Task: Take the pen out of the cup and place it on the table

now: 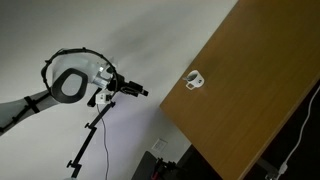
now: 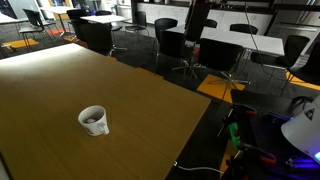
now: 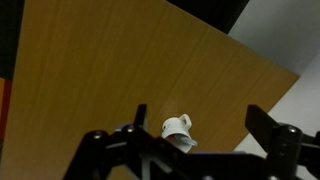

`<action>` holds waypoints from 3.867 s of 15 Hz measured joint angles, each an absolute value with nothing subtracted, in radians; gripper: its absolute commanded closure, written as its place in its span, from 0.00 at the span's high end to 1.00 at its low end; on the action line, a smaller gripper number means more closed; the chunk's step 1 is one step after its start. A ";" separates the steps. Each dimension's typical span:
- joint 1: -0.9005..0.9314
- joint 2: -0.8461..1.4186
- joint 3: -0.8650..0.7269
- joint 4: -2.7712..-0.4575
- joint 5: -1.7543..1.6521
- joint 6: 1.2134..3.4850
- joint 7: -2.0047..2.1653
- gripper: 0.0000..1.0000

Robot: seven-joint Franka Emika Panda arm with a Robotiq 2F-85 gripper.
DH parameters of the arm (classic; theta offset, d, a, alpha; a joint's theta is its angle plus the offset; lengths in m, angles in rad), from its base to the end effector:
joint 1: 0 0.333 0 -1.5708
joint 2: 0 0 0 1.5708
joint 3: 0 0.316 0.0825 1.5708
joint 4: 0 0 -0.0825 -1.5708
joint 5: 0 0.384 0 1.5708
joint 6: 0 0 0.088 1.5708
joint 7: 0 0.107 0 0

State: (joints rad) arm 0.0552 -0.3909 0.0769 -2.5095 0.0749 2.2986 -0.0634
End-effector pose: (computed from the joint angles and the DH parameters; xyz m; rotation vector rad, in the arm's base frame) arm 0.4285 0.0591 0.4370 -3.0842 -0.2279 -0.2766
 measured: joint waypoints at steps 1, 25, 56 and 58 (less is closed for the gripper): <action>0.058 -0.370 0.075 -2.494 0.074 2.305 -0.094 1.00; 0.091 -0.034 0.107 -2.215 -0.179 2.432 -0.233 1.00; 0.201 0.691 0.078 -1.643 -0.335 2.482 -0.192 0.98; 0.204 0.705 0.074 -1.629 -0.335 2.472 -0.192 0.94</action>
